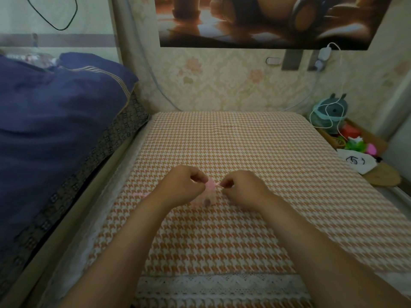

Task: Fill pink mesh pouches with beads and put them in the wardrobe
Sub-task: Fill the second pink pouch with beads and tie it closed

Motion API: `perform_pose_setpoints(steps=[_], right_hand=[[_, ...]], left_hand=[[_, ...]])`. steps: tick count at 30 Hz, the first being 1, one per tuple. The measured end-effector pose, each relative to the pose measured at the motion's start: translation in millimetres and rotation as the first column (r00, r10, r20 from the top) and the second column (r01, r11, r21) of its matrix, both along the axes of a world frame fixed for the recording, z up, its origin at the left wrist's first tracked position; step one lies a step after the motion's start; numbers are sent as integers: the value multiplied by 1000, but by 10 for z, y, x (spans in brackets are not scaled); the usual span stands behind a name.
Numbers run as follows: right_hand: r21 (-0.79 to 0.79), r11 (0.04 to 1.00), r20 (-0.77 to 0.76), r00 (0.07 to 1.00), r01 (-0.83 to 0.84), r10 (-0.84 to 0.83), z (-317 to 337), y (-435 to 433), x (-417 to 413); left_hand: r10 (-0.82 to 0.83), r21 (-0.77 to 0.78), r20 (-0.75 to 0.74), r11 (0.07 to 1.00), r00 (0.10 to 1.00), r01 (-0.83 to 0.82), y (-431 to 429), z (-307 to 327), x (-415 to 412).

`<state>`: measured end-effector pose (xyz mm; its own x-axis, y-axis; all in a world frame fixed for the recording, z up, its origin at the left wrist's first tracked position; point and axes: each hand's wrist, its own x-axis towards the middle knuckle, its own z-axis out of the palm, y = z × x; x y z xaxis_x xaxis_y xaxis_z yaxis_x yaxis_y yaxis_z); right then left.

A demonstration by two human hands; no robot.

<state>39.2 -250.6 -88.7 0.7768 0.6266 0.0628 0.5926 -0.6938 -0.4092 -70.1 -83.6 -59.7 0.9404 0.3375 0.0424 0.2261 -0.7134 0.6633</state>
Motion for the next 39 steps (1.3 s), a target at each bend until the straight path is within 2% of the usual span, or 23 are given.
perform_pose_setpoints(steps=[4, 7, 9, 17, 21, 26, 31, 33, 35, 39], right_hand=[[322, 940, -49, 994, 110, -99, 118, -36, 27], [494, 866, -100, 994, 84, -39, 244, -35, -61], [526, 850, -82, 996, 21, 26, 295, -13, -154], [358, 912, 166, 975, -200, 149, 221, 104, -261], [315, 921, 144, 971, -227, 190, 207, 109, -227], [80, 972, 160, 966, -219, 205, 181, 36, -190], [189, 960, 129, 975, -205, 183, 218, -21, -109], [250, 954, 79, 985, -167, 151, 215, -66, -80], [243, 964, 50, 994, -110, 101, 191, -121, -43], [-23, 1000, 4, 1000, -16, 16, 89, -207, 61]], left_hand=[[-22, -8, -1, 1000, 1000, 22, -7, -15, 17], [-56, -3, 7, 998, 998, 56, -28, -34, 29], [-69, 0, 19, 998, 997, 69, -52, -38, 37], [-80, -25, 41, 996, 996, 81, -22, -79, 36], [-70, -42, 56, 997, 996, 72, -11, -92, 49], [-66, -37, 67, 997, 996, 69, -6, -101, 79], [-71, -43, 99, 996, 993, 76, -78, -100, 110], [-67, -53, 96, 996, 993, 73, -100, -119, 122], [-67, -41, 85, 997, 994, 70, -112, -143, 136], [-53, -6, 102, 999, 993, 54, -122, -169, 138]])
